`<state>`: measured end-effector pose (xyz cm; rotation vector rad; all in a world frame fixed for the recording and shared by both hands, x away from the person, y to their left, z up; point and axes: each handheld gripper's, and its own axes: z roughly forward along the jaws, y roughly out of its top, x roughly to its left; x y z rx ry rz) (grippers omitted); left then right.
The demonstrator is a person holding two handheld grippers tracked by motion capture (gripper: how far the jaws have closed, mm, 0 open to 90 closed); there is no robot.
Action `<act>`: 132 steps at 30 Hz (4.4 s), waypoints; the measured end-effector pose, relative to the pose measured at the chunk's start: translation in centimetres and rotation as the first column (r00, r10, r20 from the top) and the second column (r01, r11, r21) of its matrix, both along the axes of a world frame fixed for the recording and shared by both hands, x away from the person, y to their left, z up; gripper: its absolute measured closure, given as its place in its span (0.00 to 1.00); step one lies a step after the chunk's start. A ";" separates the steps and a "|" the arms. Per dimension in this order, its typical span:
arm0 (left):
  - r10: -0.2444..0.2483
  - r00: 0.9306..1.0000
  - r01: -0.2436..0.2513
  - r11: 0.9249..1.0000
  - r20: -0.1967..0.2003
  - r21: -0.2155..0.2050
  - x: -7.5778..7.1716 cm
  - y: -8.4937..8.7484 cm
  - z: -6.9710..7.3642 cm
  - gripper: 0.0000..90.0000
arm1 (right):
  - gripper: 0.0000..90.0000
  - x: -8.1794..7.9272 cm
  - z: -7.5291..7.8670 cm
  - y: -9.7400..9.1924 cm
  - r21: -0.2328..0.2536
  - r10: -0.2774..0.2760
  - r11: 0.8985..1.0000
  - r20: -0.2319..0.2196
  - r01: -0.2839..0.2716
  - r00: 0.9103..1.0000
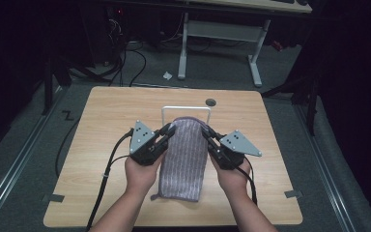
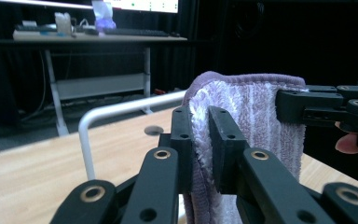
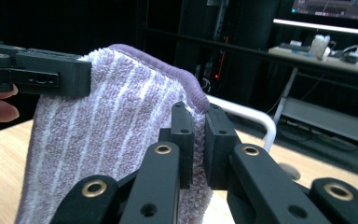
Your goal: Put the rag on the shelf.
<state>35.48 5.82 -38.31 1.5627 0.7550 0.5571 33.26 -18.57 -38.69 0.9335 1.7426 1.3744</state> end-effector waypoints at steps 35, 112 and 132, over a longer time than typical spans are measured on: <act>0.065 0.994 -0.072 0.995 0.089 0.070 10.5 -0.7 4.7 0.89 | 0.94 10.1 5.9 -0.7 0.090 -0.046 0.995 0.032 0.043 0.998; 0.090 0.977 -0.059 0.985 -0.193 0.162 9.3 2.6 -1.8 0.53 | 0.56 9.5 -0.3 -3.4 -0.130 -0.094 0.989 -0.206 0.068 0.974; 0.029 0.946 0.042 0.977 -0.324 0.210 4.9 3.2 -10.3 0.52 | 0.54 5.3 -8.3 -4.0 -0.153 -0.063 0.988 -0.330 0.013 0.942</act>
